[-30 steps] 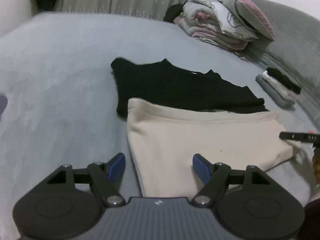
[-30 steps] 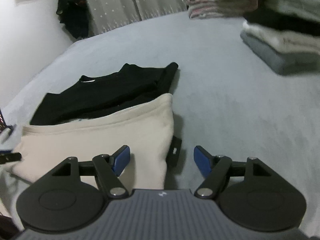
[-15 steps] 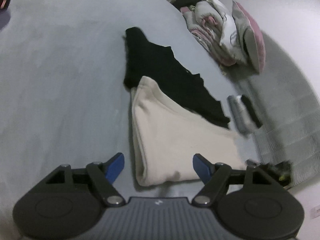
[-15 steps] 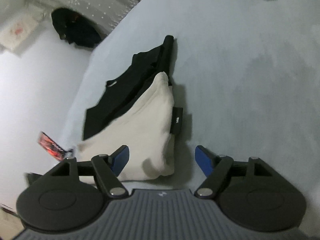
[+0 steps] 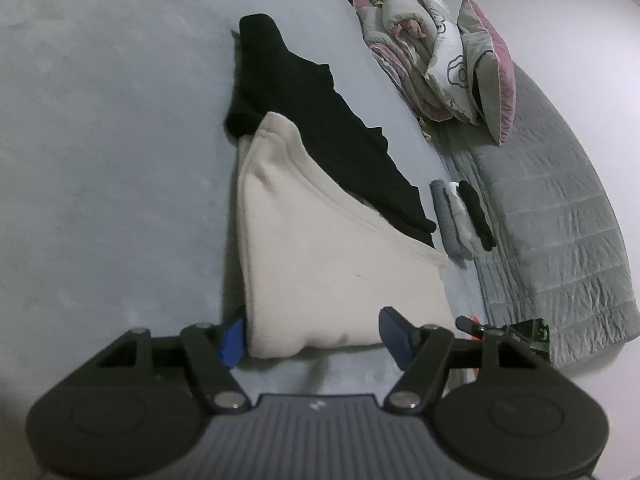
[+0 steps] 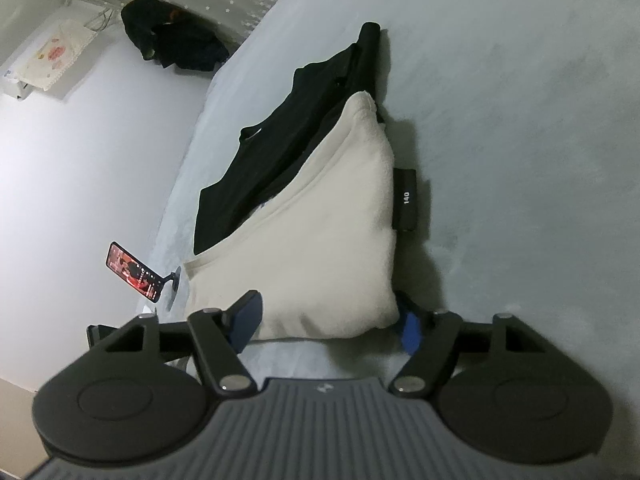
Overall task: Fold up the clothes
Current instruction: 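Close both tools on the cream shirt end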
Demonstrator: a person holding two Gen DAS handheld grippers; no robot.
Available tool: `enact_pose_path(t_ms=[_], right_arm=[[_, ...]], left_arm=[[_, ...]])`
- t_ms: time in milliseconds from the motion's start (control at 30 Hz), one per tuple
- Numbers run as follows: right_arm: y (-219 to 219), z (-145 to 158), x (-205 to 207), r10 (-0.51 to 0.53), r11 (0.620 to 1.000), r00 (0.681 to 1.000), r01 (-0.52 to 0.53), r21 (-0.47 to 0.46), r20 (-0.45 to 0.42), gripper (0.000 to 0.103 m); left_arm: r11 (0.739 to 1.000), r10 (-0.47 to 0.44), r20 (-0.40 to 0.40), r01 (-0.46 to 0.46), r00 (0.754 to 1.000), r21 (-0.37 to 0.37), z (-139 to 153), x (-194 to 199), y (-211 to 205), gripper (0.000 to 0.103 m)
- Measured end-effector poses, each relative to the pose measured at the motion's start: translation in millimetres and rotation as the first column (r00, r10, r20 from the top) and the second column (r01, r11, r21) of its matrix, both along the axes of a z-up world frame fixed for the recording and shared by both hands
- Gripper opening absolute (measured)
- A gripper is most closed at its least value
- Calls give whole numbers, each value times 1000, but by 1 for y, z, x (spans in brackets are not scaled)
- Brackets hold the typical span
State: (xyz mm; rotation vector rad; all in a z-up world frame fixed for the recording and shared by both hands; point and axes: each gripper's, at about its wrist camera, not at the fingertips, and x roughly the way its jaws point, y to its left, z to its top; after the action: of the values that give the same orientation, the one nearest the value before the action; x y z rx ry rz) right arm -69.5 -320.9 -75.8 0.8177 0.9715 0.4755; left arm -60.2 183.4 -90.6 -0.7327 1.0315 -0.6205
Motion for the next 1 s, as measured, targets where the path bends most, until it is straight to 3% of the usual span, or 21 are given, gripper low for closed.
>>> enact_pose_path(t_ms=[167, 367, 500, 567, 733, 1000], right_arm=[[-4, -5, 4, -9, 1000, 1000, 9, 5, -6, 57], [-5, -8, 6, -21, 1000, 1000, 22, 15, -11, 49], [-3, -9, 7, -25, 1000, 1000, 25, 17, -9, 44], [-2, -9, 8, -31, 999, 999, 31, 23, -10, 37], [-1, -9, 9, -46, 998, 999, 46, 37, -13, 28], [-1, -2, 17, -83, 992, 997, 83, 93, 0, 26]], left_arm=[[1000, -4, 6, 4, 1000, -3, -3, -1, -3, 56], [1000, -11, -5, 11, 1000, -23, -8, 0, -3, 47], [1000, -6, -43, 5, 999, -30, -14, 1, -4, 26], [999, 7, -73, -11, 997, -45, -19, 3, -1, 21], [997, 25, -92, -32, 995, -72, -21, 0, 2, 19], [992, 45, -81, -54, 996, -114, -14, 0, 3, 16]])
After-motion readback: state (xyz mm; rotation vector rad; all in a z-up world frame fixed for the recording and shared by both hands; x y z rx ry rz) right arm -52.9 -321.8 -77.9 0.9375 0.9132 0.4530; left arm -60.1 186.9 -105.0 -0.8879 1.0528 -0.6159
